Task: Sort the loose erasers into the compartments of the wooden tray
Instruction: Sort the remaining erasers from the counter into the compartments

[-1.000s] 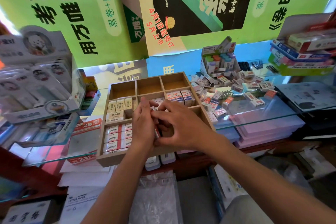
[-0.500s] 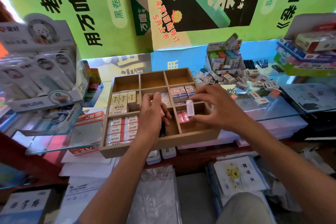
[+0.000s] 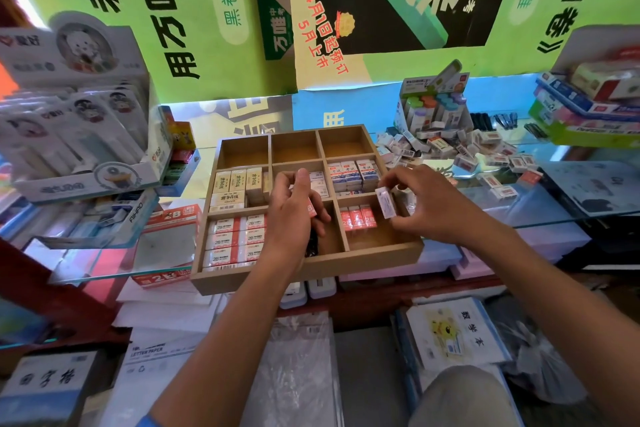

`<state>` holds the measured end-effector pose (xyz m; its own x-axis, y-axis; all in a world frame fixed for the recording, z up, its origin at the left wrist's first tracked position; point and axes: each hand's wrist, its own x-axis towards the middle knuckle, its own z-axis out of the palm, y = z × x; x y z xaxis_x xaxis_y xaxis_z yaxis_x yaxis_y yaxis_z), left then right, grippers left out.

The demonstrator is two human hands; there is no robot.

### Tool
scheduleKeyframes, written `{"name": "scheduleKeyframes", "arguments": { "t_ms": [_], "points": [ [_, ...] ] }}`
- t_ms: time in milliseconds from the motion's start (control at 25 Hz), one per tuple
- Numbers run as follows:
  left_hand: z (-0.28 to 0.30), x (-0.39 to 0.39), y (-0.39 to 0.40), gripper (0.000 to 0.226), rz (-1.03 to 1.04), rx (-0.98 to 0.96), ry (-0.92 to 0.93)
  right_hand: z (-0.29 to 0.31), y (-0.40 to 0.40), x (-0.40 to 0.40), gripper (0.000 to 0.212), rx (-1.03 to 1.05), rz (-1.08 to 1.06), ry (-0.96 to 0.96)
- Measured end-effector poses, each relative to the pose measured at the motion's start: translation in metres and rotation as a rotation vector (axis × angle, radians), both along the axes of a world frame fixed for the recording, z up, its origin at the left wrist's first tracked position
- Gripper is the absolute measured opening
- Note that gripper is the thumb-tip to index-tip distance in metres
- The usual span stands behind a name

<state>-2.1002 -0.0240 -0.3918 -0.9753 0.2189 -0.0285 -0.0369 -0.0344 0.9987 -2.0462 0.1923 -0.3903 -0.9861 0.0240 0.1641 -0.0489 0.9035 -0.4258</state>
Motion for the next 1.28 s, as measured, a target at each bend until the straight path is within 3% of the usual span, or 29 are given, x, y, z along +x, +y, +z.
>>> {"name": "scheduleKeyframes", "arguments": {
  "t_ms": [400, 640, 840, 960, 1040, 1160, 1280],
  "points": [
    [0.001, 0.001, 0.000, 0.019, -0.007, 0.000, 0.006, 0.004, -0.011, 0.005, 0.049, 0.164, 0.012, -0.050],
    [0.000, 0.001, 0.000, 0.019, -0.005, 0.008, 0.022, 0.009, -0.021, 0.001, 0.051, 0.417, 0.040, -0.127],
    [-0.001, 0.001, -0.001, 0.015, -0.031, 0.041, 0.018, 0.007, -0.019, -0.002, 0.047, 0.315, 0.022, -0.117],
    [0.002, 0.002, -0.002, 0.009, -0.092, 0.123, 0.014, 0.014, -0.021, 0.003, 0.044, 0.048, -0.014, 0.042],
    [0.004, 0.003, -0.004, 0.015, -0.134, 0.152, 0.031, 0.023, -0.042, 0.007, 0.047, -0.090, 0.112, 0.194],
    [0.004, 0.005, -0.005, 0.022, -0.184, 0.151, 0.066, 0.021, -0.075, 0.002, 0.059, -0.056, 0.303, 0.255],
    [0.005, 0.007, -0.004, 0.027, -0.203, 0.144, 0.086, 0.014, -0.083, -0.009, 0.058, -0.093, 0.268, 0.273]
  ]
}}
